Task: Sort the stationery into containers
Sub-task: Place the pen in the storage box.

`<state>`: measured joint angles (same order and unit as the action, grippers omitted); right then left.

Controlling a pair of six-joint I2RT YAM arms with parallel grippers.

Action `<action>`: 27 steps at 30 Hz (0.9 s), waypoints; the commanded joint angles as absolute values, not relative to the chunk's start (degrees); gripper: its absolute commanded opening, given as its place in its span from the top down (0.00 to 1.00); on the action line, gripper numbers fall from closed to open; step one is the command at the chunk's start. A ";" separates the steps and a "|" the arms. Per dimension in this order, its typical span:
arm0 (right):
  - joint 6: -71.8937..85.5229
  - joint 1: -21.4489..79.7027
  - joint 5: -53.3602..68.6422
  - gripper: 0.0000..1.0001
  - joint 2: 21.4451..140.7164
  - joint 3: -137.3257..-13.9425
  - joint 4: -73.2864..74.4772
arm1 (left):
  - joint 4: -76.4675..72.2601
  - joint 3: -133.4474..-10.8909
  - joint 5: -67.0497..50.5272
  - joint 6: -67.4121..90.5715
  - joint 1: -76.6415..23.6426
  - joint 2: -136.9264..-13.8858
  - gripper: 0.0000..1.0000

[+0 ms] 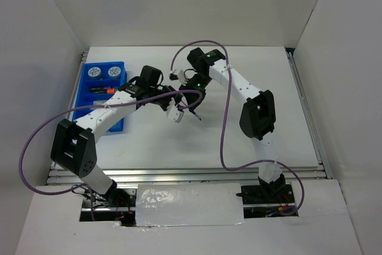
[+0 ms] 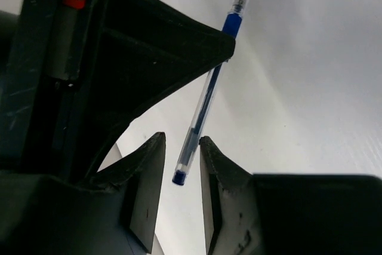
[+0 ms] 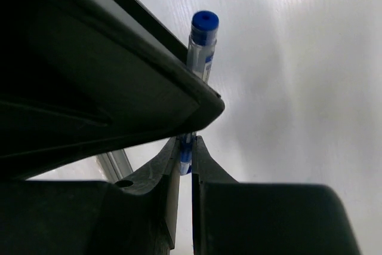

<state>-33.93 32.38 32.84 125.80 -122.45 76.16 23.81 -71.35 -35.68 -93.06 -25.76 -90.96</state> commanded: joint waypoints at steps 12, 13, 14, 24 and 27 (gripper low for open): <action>-33.93 33.05 34.28 1.00 123.40 -123.57 82.71 | 24.35 -72.60 -33.05 -97.48 -27.16 -93.43 0.73; -33.84 33.05 34.28 1.00 123.40 -123.66 82.71 | 24.35 -72.60 -32.96 -97.30 -27.16 -93.25 0.76; -33.84 33.05 34.10 0.98 123.49 -123.66 82.62 | 24.35 -72.60 -32.78 -96.95 -27.25 -93.16 0.79; -30.85 28.75 35.15 0.46 118.06 -127.18 80.69 | 33.30 -72.25 -38.41 -97.02 -21.10 -88.07 1.00; -27.26 24.27 37.60 0.39 112.70 -124.29 73.42 | 37.50 -71.98 -40.51 -96.86 -16.89 -85.00 1.00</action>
<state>-30.68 28.80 34.33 122.19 -123.70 76.03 32.18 -71.33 -35.09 -95.92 -20.05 -89.49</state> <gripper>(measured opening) 0.591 0.242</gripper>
